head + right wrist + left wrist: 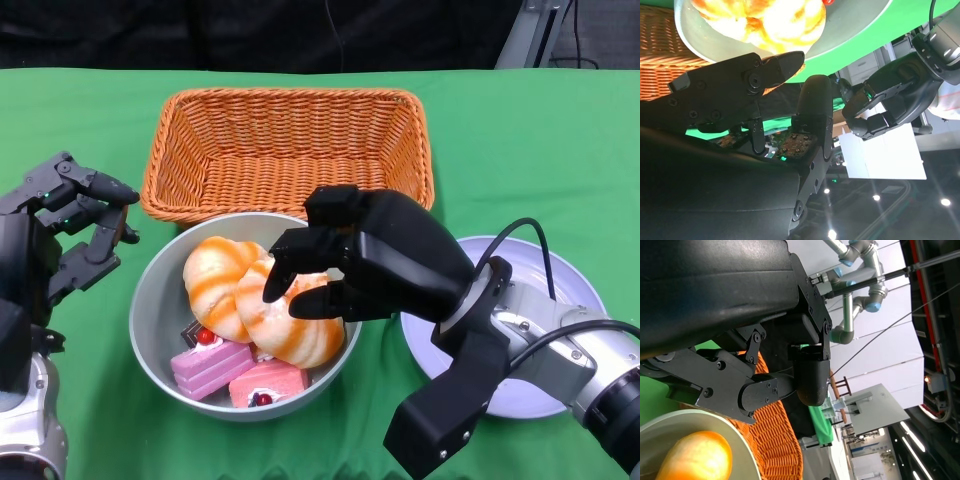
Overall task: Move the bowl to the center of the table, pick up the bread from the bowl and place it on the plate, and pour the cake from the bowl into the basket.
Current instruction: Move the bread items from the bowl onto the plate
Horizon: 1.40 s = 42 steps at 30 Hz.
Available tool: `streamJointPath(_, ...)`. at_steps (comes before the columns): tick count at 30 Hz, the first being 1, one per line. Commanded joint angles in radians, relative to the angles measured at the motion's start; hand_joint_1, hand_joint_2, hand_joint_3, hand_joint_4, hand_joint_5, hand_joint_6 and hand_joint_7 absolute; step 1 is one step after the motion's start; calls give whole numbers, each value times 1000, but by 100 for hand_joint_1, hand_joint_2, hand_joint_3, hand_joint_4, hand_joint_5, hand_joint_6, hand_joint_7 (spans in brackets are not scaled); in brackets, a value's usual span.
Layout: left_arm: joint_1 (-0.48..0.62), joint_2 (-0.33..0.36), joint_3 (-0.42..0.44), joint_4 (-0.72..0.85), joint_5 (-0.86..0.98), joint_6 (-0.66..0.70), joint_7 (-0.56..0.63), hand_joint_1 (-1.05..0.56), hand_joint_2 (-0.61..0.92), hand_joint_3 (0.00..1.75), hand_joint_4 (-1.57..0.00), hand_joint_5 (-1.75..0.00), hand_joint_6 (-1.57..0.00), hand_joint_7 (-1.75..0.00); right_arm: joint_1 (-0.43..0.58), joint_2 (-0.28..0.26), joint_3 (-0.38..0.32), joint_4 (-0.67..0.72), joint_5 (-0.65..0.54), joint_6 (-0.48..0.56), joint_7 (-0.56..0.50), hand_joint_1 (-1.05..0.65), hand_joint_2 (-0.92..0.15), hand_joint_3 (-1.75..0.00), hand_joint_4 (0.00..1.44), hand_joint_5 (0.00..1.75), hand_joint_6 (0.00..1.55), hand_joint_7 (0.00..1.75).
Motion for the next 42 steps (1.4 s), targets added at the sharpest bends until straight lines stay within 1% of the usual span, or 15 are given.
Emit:
streamJointPath(1, -15, 20, 2, 4, 9, -12, 9, -13, 80, 66, -82, -148, -85, -109, 17, -21, -14, -24, 5, 8, 22, -15, -84, -1, 69, 139, 79, 86)
streamJointPath(3, -15, 20, 3, 4, 15, -16, 13, -13, 80, 66, -82, -149, -85, -110, 23, -28, -11, -38, 5, 22, 56, -16, -84, -1, 66, 138, 80, 79)
streamJointPath(5, -15, 21, 3, 3, 21, -18, 18, -13, 80, 66, -82, -149, -85, -110, 29, -34, -11, -54, 10, 37, 97, -22, -85, 0, 65, 121, 84, 57)
streamJointPath(7, -15, 21, 4, 4, 20, -18, 15, -13, 80, 67, -82, -150, -85, -110, 38, -39, -11, -80, 11, 64, 143, -27, -84, 0, 67, 93, 88, 32)
streamJointPath(8, -14, 21, 5, 2, 19, -15, 15, -13, 80, 67, -82, -150, -85, -110, 45, -40, -12, -97, 12, 84, 171, -30, -83, 0, 71, 73, 91, 17)
streamJointPath(9, -14, 21, 5, 1, 17, -13, 13, -14, 79, 67, -82, -150, -85, -110, 51, -42, -12, -118, 8, 107, 196, -33, -82, 0, 73, 56, 90, 10)
streamJointPath(10, -14, 20, 6, -1, 13, -10, 9, -14, 80, 66, -81, -151, -84, -110, 59, -44, -11, -141, -5, 133, 212, -41, -80, 0, 74, 35, 85, 4)
streamJointPath(11, -14, 19, 7, -4, 8, -5, 4, -13, 80, 66, -81, -151, -84, -110, 66, -46, -10, -162, -18, 155, 225, -47, -79, 0, 74, 24, 82, 2)
streamJointPath(14, -15, 17, 9, -5, -12, 0, -18, -12, 80, 65, -80, -152, -84, -110, 88, -54, 0, -234, -74, 231, 253, -64, -82, -1, 67, 8, 67, 0)
streamJointPath(16, -16, 17, 9, -4, -15, -1, -22, -12, 81, 64, -80, -152, -84, -110, 102, -57, 5, -275, -109, 272, 263, -72, -85, -2, 64, 4, 60, 0)
streamJointPath(19, -15, 21, 5, -2, 4, -6, 0, -14, 81, 63, -81, -152, -84, -110, 122, -55, 9, -322, -128, 320, 290, -77, -86, -1, 60, 1, 54, 0)
streamJointPath(24, -13, 13, 7, -15, -14, 17, -15, -15, 81, 62, -82, -149, -85, -110, 140, -43, 19, -339, -143, 350, 277, -85, -86, 0, 55, 0, 48, 0)
streamJointPath(31, -12, 10, 9, -24, -38, 27, -45, -14, 83, 57, -84, -146, -86, -108, 138, -38, 46, -365, -189, 420, 325, -92, -89, -1, 47, 0, 38, 0)
streamJointPath(34, -6, 12, 5, -29, -12, 19, -13, -14, 83, 56, -85, -145, -86, -108, 127, -33, 56, -356, -187, 440, 359, -91, -90, -1, 47, 0, 37, 0)
streamJointPath(42, -7, 18, 11, -27, 19, -6, 44, -12, 87, 54, -84, -145, -86, -107, 85, -1, 69, -254, -161, 433, 352, -92, -89, 0, 50, 1, 43, 2)
